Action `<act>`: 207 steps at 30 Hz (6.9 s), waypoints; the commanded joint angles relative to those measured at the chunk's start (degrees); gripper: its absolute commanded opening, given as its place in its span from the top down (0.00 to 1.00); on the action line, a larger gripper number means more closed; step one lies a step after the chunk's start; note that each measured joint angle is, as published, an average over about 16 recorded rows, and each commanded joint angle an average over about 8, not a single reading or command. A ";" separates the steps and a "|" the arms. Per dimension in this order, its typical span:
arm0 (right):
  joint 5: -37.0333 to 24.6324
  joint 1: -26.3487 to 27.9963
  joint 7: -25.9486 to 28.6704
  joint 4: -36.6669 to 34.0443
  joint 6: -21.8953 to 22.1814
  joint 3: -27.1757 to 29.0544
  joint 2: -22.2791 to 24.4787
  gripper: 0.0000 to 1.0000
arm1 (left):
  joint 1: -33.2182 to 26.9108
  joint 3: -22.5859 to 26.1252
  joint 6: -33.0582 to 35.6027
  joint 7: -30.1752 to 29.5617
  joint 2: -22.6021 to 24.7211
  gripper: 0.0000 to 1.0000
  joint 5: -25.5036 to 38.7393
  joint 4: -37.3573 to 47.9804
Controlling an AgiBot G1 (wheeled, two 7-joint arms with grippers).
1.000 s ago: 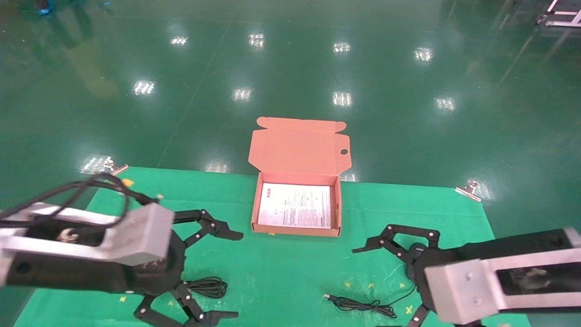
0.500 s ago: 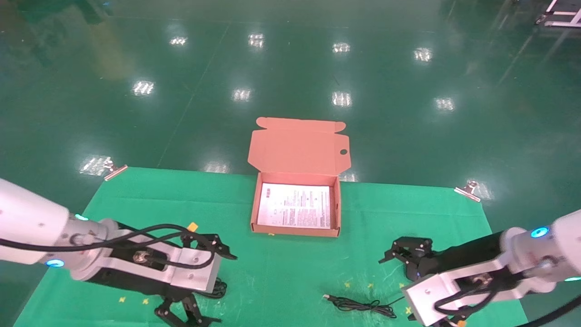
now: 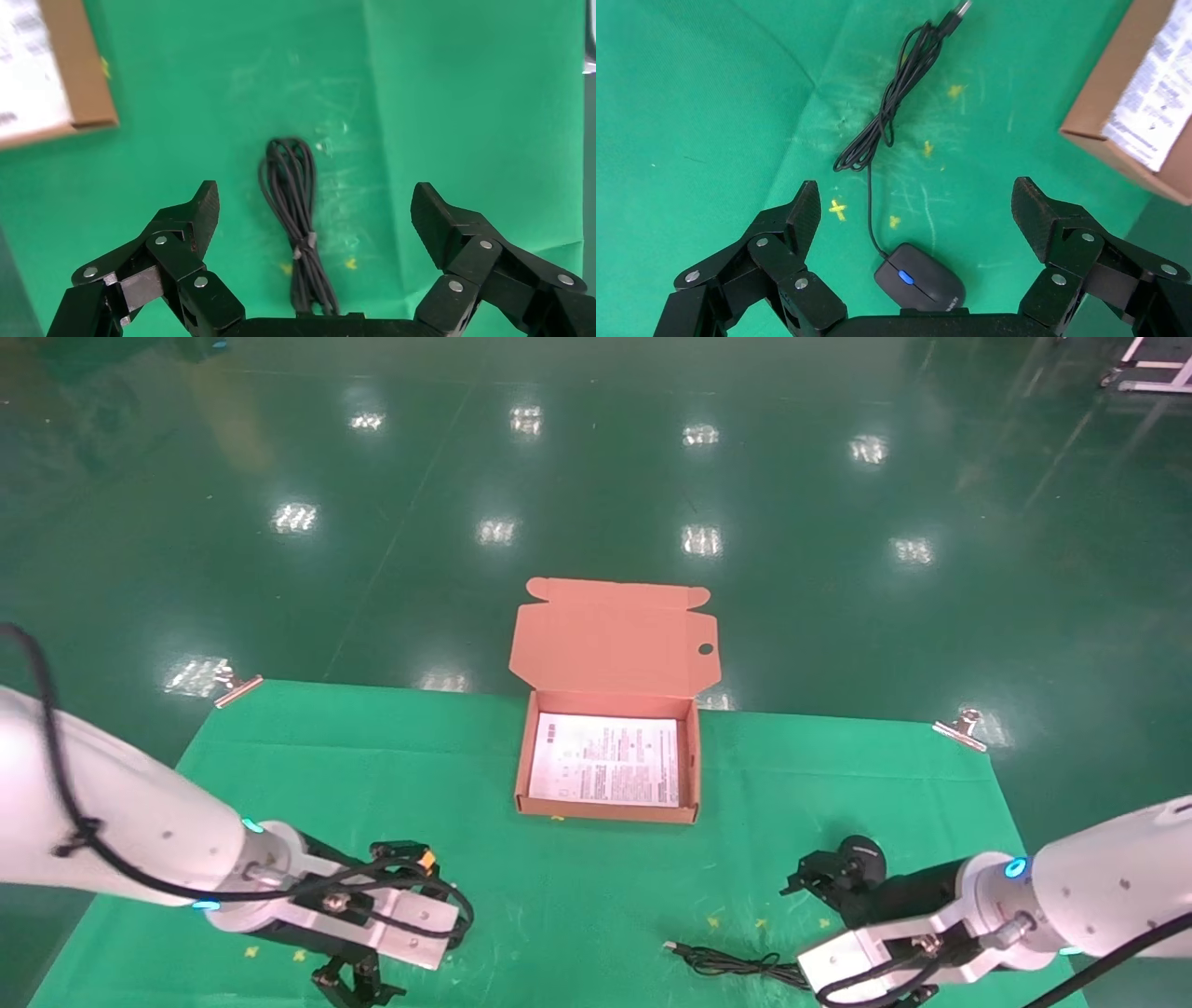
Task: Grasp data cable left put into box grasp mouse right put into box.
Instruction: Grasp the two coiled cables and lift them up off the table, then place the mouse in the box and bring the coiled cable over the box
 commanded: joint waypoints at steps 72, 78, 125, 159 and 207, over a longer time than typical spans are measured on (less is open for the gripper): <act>-6.80 -6.09 -0.13 -19.75 14.35 -2.41 -12.41 1.00 | -1.46 -0.21 -15.94 12.00 11.86 1.00 2.69 43.70; -6.80 -6.09 -0.11 -19.72 14.33 -2.41 -12.39 1.00 | -1.46 -0.21 -15.92 11.98 11.84 1.00 2.68 43.63; -0.87 17.94 -2.34 -22.91 28.68 9.62 -19.58 1.00 | -12.26 -5.66 -23.70 -0.42 8.61 1.00 9.32 15.08; 10.70 16.55 -17.73 -41.26 29.64 9.44 -31.16 1.00 | -11.30 -2.99 -18.69 -14.76 4.86 1.00 26.24 14.02; 22.55 10.25 -12.07 -48.17 34.40 3.26 -24.66 0.00 | -4.55 -1.45 -28.23 -9.94 12.35 1.00 22.37 14.37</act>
